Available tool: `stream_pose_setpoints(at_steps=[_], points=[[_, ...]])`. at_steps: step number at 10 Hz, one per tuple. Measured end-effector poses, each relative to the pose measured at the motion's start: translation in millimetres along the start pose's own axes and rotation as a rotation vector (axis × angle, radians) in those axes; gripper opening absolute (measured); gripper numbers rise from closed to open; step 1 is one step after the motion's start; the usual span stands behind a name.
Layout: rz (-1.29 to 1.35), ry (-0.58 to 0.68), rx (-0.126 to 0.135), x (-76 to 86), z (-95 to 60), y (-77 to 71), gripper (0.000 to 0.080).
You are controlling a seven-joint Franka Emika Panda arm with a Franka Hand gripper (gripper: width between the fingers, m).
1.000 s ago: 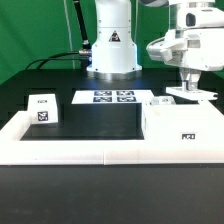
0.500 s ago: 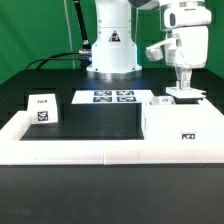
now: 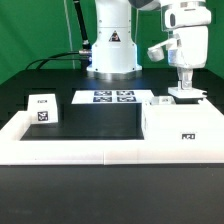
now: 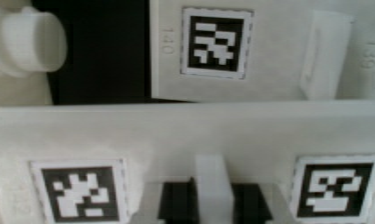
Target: Assemble cabinet
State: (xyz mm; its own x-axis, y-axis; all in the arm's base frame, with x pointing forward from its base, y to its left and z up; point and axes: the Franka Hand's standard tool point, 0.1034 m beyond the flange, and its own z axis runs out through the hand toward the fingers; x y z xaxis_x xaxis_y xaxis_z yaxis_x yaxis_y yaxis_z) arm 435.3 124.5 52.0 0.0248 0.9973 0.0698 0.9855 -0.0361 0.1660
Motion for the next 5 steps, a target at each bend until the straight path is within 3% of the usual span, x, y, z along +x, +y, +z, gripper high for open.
stream_pose_setpoints(at_steps=[2,5], points=[[0.0,0.0,0.0,0.0,0.1,-0.1,0.007],[0.001,0.022,-0.02,5.3,-0.7,0.7,0.007]])
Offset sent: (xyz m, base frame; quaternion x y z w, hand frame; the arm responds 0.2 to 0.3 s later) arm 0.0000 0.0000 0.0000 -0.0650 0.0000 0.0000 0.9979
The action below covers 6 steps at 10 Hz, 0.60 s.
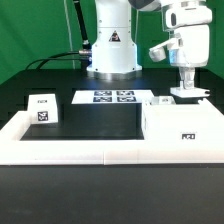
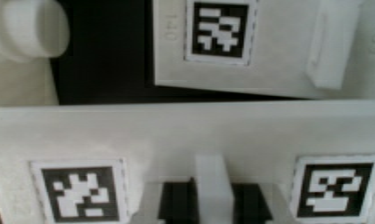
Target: Assemble cabinet
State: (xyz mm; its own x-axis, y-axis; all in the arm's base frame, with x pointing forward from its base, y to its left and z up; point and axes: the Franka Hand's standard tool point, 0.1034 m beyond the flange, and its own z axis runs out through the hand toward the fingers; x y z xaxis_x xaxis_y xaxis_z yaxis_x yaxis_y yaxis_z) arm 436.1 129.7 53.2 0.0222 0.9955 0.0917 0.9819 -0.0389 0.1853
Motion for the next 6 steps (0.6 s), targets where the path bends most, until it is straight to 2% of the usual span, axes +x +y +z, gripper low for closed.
stream_pose_setpoints(at_steps=[2,3,6], points=[[-0.001,0.011,-0.01,1.6,-0.5,0.3,0.007],[0.0,0.022,-0.024,2.0,-1.6,1.7,0.007],[-0.008,0.001,-0.009,-11.9,-0.2,2.4,0.007]])
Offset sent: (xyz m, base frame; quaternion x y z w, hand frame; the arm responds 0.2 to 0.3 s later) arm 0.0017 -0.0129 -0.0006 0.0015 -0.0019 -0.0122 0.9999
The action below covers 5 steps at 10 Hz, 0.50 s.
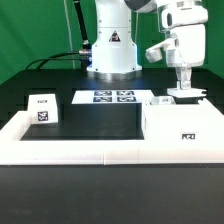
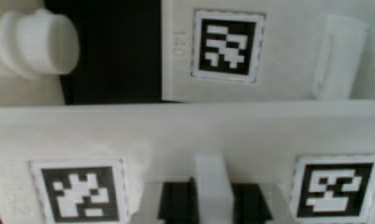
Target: Assemble cabinet
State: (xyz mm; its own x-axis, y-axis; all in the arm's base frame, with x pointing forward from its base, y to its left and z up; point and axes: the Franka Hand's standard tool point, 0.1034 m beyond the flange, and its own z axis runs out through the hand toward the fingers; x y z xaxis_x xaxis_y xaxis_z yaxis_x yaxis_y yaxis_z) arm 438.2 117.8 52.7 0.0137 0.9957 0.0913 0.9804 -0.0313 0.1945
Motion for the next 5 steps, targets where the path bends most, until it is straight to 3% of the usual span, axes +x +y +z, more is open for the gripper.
stream_pose_setpoints(at_steps=[1,5], points=[[-0.012,-0.029,0.027,-8.6,1.0,-0.2,0.007],[-0.026,-0.068,0.061,-19.2,1.7,4.7,0.007]])
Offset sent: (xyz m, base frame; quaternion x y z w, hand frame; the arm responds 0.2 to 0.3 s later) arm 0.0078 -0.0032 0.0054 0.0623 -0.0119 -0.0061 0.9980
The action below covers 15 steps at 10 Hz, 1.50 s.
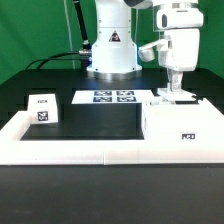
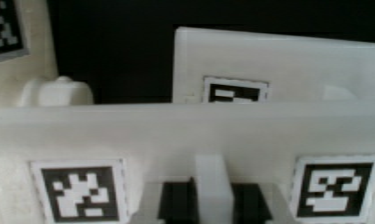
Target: Assemble cabinet
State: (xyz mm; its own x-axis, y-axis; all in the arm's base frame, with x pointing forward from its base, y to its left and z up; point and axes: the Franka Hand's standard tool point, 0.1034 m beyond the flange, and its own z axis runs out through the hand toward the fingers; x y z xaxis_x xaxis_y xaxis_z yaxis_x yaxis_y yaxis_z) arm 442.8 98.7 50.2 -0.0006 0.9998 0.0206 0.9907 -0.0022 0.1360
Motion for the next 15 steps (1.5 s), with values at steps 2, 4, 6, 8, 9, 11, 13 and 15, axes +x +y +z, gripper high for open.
stream_pose_setpoints(at_steps=[2,4,6,8,9,11,13,15], points=[[-0.005,-0.02,0.024,-4.8,1.6,-1.3,0.007],[-0.012,-0.029,0.032,-4.5,1.3,1.0,0.007],[-0.018,-0.028,0.023,-0.4,-0.9,5.8,0.007],[-0.017,-0.025,0.016,7.9,-2.5,8.6,0.007],[-0.019,-0.024,0.017,9.1,-2.4,8.3,0.007],[-0.017,-0.025,0.017,9.1,-2.1,8.2,0.007],[-0.009,-0.025,0.017,10.5,-2.4,8.8,0.007],[-0.009,-0.025,0.019,9.3,-1.7,7.5,0.007]])
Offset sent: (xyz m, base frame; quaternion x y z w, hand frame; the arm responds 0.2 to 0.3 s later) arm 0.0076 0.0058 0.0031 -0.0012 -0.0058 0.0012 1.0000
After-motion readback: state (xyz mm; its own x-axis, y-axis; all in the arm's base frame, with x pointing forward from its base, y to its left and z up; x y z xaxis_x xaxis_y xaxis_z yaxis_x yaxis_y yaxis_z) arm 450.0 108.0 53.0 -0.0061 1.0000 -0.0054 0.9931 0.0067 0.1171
